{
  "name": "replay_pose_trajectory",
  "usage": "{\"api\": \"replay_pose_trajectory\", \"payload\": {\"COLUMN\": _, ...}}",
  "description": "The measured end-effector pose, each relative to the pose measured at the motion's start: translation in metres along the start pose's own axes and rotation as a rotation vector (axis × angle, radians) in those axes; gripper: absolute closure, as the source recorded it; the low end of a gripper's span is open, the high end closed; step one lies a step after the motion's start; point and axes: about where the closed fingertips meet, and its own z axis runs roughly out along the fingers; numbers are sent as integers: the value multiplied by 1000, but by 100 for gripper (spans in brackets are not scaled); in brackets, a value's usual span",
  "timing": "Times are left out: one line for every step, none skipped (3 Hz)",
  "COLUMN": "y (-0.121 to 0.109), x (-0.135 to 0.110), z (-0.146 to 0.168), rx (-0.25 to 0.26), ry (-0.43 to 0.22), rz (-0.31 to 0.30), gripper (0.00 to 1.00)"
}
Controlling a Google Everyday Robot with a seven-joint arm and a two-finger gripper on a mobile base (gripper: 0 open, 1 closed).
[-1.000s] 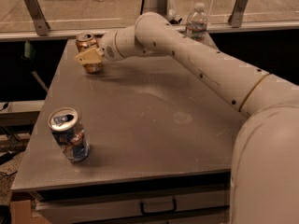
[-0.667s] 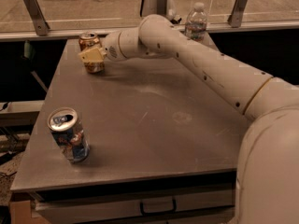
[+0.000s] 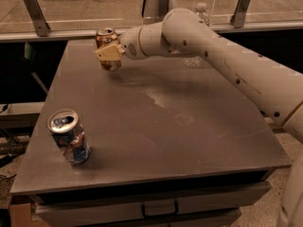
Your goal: Knock orange can over
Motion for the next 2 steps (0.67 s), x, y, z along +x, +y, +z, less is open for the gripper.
{"api": "replay_pose_trajectory", "payload": {"y": 2, "x": -16, "z": -39, "rx": 15, "ry": 98, "rz": -76, "gripper": 100}}
{"api": "replay_pose_trajectory", "payload": {"y": -8, "x": -33, "z": -75, "rx": 57, "ry": 258, "rz": -182, "gripper": 100}}
